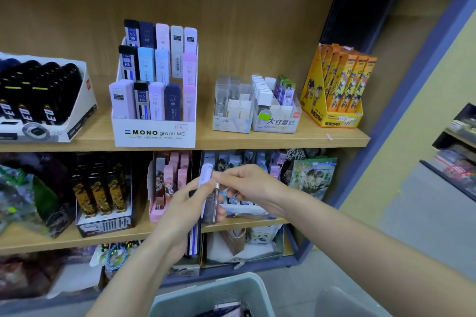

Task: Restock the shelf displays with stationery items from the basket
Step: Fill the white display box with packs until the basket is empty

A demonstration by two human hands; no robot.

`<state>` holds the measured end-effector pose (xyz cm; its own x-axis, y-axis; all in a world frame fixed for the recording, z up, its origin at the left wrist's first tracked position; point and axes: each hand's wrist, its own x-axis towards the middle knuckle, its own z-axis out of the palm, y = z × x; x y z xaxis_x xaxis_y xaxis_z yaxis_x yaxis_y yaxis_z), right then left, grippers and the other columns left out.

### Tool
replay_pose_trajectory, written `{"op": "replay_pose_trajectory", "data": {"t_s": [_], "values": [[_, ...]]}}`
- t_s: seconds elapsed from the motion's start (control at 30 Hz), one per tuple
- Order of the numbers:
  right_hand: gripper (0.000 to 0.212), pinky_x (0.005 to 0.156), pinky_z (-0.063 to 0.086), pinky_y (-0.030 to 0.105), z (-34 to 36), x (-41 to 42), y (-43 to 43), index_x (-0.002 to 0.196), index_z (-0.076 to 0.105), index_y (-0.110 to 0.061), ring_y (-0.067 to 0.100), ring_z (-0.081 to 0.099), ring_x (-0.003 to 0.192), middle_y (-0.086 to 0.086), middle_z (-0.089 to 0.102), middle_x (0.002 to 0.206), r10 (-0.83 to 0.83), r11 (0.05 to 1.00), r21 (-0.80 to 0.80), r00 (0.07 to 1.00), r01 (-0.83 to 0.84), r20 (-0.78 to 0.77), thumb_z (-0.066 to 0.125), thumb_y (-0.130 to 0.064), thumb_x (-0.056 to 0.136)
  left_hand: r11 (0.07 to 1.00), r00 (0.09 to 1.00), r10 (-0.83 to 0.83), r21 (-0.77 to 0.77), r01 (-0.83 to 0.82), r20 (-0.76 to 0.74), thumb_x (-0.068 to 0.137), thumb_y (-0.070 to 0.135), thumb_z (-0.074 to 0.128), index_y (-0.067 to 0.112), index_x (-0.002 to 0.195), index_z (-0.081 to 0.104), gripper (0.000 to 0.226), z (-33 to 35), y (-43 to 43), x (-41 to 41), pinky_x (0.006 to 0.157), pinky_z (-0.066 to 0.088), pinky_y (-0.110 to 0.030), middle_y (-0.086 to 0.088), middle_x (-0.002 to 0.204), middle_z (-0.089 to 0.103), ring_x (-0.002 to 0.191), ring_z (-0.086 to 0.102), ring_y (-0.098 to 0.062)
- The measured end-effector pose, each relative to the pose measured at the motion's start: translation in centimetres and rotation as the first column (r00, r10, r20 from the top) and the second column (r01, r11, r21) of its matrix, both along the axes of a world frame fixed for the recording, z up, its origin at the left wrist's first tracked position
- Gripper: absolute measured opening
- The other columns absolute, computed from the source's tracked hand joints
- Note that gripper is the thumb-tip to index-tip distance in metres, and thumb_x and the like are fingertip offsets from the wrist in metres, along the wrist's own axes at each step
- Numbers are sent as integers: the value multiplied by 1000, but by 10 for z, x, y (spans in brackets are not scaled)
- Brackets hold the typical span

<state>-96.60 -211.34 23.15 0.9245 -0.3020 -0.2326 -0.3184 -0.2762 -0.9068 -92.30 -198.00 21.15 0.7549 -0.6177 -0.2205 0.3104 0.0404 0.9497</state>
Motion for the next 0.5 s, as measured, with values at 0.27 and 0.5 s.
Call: {"op": "replay_pose_trajectory", "data": {"t_s": [0.27,0.5], "values": [[18,61,47,18,41,-15,-23,89,57,-16,8,57,61,1,62,72,-115,985,-103,975,136,189,43,-20,100,977,980,197,-77,-197,-9,97,18,50,4,88,57,18,3,7,0,37,47,-19,-4,61,61,36,53,-11],[8,63,53,18,102,-12,-89,99,48,-15,1,60,58,4,61,81,-320,753,-231,650,616,690,41,-14,101,994,988,108,2,-109,110,97,32,47,0,92,52,33,0,4,-2,35,24,-19,0,48,39,31,27,-9]]}}
